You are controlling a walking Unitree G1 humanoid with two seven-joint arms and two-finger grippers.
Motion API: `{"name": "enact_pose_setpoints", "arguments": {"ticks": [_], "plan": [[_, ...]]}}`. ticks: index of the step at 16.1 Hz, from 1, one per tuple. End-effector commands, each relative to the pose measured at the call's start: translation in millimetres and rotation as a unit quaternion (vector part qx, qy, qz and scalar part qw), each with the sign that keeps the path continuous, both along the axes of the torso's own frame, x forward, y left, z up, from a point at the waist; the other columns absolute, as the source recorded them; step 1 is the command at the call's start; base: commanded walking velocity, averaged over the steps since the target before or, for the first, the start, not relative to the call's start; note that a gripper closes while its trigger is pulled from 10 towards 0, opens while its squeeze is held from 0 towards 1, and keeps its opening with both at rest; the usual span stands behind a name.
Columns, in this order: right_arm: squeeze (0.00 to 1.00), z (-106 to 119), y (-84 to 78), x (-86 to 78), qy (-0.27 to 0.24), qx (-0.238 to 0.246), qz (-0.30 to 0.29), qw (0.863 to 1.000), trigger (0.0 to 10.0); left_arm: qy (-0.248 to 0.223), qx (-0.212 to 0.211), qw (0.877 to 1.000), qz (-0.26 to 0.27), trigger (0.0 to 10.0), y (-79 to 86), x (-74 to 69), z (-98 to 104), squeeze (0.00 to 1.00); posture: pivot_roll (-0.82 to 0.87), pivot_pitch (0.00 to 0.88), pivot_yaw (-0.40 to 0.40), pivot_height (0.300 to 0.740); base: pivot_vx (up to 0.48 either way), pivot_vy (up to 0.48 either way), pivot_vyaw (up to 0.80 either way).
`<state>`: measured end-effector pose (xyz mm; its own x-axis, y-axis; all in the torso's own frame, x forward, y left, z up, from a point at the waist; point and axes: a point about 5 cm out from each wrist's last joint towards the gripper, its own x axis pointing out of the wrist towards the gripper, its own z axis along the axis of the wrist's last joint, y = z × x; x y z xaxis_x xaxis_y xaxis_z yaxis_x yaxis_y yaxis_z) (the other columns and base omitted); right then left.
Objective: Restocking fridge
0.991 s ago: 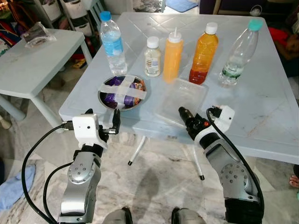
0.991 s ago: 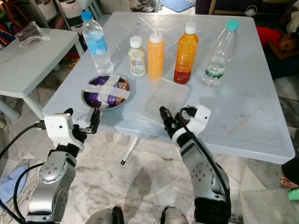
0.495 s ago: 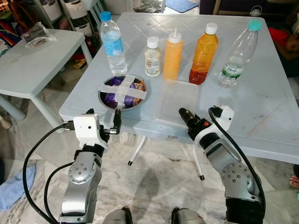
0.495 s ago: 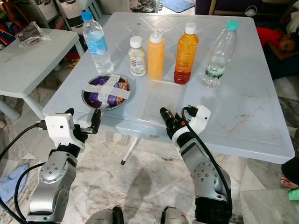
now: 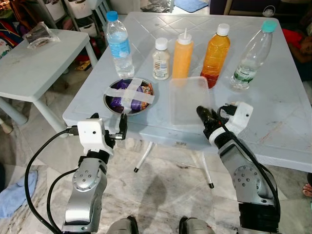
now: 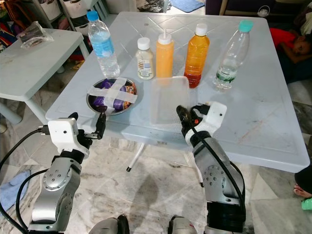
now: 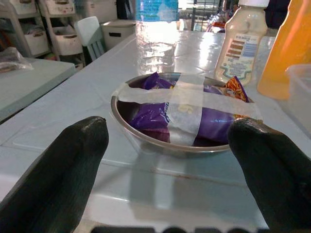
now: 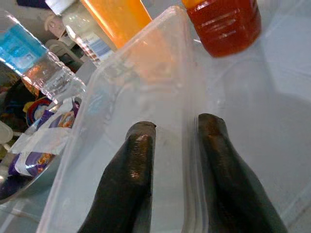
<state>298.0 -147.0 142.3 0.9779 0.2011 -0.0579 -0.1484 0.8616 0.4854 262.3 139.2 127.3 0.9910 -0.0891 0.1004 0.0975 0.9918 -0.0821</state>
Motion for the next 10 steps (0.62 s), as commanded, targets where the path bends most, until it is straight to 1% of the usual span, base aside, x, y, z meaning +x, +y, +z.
{"name": "enact_pose_setpoints", "arguments": {"ticks": [1,4,5,6,7,8,9,10], "plan": [[0.00,-1.4,0.7,-0.3,0.004,-0.010,-0.004,1.000,0.0,0.004,0.004,1.000,0.006,10.0,2.2,0.6,-1.4,0.00,-0.07,0.146,0.073,0.740,0.000,0.000,0.00],[0.00,-1.7,2.7,0.0,0.003,-0.004,-0.002,1.000,0.0,0.003,0.007,1.000,0.008,10.0,1.6,2.6,-0.8,0.00,-0.07,0.146,0.073,0.740,0.000,0.000,0.00],[0.00,-1.1,3.4,1.1,0.006,-0.020,0.000,1.000,9.4,-0.001,0.011,1.000,0.010,10.0,3.0,4.9,2.1,0.00,-0.06,0.149,0.073,0.740,0.000,0.000,0.00],[0.00,-3.7,4.7,2.1,0.023,-0.033,0.007,0.999,10.0,-0.005,0.014,1.000,0.011,10.0,4.2,6.6,4.2,0.00,-0.06,0.153,0.073,0.740,0.000,0.000,0.00],[0.00,-5.9,6.8,4.4,0.030,-0.058,0.015,0.998,10.0,-0.006,0.016,1.000,0.018,10.0,6.7,10.0,7.8,0.00,-0.05,0.162,0.075,0.740,0.000,0.000,0.00],[0.00,-3.6,6.1,3.9,0.021,-0.062,0.010,0.998,10.0,0.003,0.000,1.000,0.023,10.0,8.2,11.1,8.1,0.00,-0.06,0.167,0.074,0.740,0.000,0.000,0.00],[0.00,-3.5,4.4,2.5,0.018,-0.078,0.003,0.997,10.0,0.007,0.002,0.999,0.033,10.0,10.4,10.8,6.4,0.00,-0.06,0.171,0.073,0.740,0.000,0.000,0.00],[0.00,-8.4,2.9,0.5,0.031,-0.087,-0.008,0.996,10.0,0.020,0.003,0.999,0.047,10.0,11.9,9.0,0.9,0.00,-0.06,0.168,0.074,0.740,0.000,0.000,0.00]]}}
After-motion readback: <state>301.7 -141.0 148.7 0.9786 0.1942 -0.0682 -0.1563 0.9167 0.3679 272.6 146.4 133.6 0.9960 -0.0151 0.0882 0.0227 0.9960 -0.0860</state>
